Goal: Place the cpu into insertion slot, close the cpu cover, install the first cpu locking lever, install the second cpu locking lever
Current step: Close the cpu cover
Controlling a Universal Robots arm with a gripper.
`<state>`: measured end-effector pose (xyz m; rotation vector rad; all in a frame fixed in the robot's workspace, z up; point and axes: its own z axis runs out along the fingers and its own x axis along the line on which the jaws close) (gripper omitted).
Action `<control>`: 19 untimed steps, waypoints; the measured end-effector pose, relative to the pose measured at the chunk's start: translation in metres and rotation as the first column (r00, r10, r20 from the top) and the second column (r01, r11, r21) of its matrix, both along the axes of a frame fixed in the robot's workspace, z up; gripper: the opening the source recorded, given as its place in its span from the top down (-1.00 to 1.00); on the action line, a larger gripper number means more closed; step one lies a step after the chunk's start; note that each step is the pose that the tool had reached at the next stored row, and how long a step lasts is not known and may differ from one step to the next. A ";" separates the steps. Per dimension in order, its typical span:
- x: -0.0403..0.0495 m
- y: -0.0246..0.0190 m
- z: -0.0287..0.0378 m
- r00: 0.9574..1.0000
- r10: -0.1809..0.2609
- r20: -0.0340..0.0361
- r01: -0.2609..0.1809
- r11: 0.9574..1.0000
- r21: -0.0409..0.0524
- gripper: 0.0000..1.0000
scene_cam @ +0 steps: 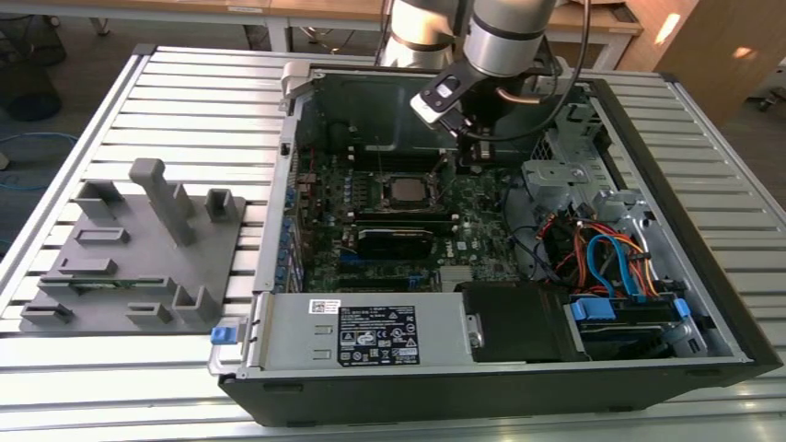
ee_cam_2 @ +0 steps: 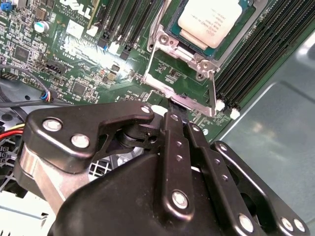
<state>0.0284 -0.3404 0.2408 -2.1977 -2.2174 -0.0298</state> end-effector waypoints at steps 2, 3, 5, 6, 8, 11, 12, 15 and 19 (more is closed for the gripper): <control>-0.0006 0.0000 0.0000 1.000 0.000 0.000 0.000 1.000 0.000 0.80; -0.0008 0.0000 0.0000 1.000 0.000 0.000 0.000 1.000 0.000 0.80; -0.0011 0.0000 0.0000 1.000 0.000 0.000 0.000 1.000 0.000 0.80; -0.0016 0.0000 0.0000 1.000 0.000 0.000 0.000 1.000 0.000 0.80; -0.0020 0.0000 0.0000 1.000 0.000 0.000 0.000 1.000 0.000 0.80; -0.0028 0.0000 0.0000 1.000 0.000 0.000 0.000 1.000 0.000 0.80; -0.0031 0.0000 0.0000 1.000 0.000 0.000 0.000 1.000 0.000 0.80; -0.0039 0.0000 0.0000 1.000 0.000 0.000 0.000 1.000 0.000 0.80; -0.0047 0.0000 0.0000 1.000 0.000 0.000 0.000 1.000 0.000 0.80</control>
